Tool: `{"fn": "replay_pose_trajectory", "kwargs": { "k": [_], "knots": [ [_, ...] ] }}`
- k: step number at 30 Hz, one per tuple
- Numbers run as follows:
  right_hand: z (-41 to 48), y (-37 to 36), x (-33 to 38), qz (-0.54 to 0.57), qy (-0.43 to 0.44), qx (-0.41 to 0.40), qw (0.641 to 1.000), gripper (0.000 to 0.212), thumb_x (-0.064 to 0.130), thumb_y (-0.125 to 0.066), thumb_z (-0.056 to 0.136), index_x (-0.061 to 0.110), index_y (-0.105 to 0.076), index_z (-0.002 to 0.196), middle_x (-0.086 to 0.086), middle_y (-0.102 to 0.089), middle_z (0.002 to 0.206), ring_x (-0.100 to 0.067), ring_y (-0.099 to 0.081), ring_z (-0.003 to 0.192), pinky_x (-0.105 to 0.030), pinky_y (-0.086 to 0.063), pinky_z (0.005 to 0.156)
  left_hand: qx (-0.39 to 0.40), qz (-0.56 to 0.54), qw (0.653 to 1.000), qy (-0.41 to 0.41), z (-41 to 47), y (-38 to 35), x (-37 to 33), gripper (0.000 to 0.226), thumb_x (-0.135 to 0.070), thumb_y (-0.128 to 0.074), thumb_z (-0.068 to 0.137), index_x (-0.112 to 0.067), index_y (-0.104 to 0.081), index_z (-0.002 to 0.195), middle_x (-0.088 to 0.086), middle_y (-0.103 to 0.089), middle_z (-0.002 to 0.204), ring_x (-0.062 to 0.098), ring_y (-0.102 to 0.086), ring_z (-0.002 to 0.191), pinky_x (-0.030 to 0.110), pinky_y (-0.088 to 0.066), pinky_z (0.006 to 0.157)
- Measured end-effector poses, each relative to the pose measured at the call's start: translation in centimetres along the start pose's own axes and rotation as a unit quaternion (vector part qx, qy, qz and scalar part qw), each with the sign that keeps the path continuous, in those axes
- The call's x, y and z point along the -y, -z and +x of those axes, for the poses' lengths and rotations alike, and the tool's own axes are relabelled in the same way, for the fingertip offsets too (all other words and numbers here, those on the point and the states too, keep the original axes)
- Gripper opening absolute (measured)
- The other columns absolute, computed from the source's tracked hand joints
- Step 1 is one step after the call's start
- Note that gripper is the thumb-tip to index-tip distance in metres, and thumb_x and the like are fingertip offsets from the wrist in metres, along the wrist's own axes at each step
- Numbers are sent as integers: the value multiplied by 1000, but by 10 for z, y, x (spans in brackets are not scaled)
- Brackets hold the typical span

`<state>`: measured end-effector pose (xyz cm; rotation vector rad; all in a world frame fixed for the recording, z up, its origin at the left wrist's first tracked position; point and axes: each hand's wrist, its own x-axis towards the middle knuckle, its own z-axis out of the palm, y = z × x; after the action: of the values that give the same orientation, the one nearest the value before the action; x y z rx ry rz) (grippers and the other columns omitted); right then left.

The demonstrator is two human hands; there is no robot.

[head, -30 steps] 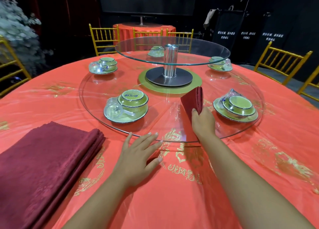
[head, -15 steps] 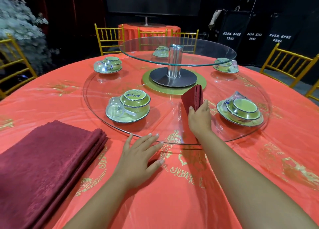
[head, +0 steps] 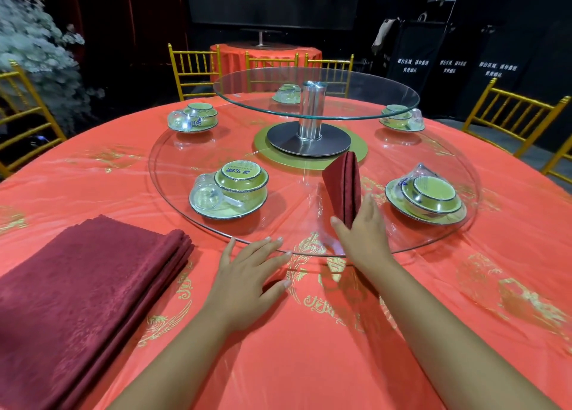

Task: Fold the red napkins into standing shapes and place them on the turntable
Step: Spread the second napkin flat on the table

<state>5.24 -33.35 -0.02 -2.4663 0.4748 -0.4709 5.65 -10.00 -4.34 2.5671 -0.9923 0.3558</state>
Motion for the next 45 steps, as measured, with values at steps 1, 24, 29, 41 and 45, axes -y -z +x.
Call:
{"fn": "replay_pose_trajectory", "kwargs": {
  "k": [1,24,29,41,45],
  "knots": [
    [-17,4,-4,-21,23,16,999,86,38,-54,92,3,0,150,-14,1,159,-23,1,147,-30,-1,116,3,3,1000,2,0,0,-1,53,-63,-32,87,-43,-51,132,-21,-35,149,3,-26,140,51,-1,116],
    [-146,10,-35,-174,165,133,962,64,59,-32,92,24,-26,146,0,-14,159,-15,-7,146,-28,-1,117,-108,39,930,348,-50,78,32,62,-32,-57,91,6,-38,137,26,-44,140,38,-36,135,55,-26,108],
    [-147,12,-32,-168,158,132,964,64,58,-35,93,23,-29,146,-1,-17,158,-15,-10,146,-28,-3,116,62,80,904,415,-70,94,53,37,-32,-35,99,-7,-53,120,18,-57,122,37,-54,112,44,-45,92],
    [-154,21,-21,-113,208,68,969,35,37,-53,92,15,-60,118,-3,-53,133,-22,-45,127,-34,-26,111,87,123,957,246,-75,83,-55,32,-34,-32,100,-20,-56,115,1,-60,121,25,-58,112,35,-47,85],
    [-167,31,-1,-5,152,58,987,35,48,-42,91,23,-66,95,6,-68,82,-18,-62,83,-34,-43,81,119,96,965,213,-76,67,-100,34,-38,-31,101,-23,-55,119,0,-60,121,26,-58,112,35,-46,85]
  ]
}}
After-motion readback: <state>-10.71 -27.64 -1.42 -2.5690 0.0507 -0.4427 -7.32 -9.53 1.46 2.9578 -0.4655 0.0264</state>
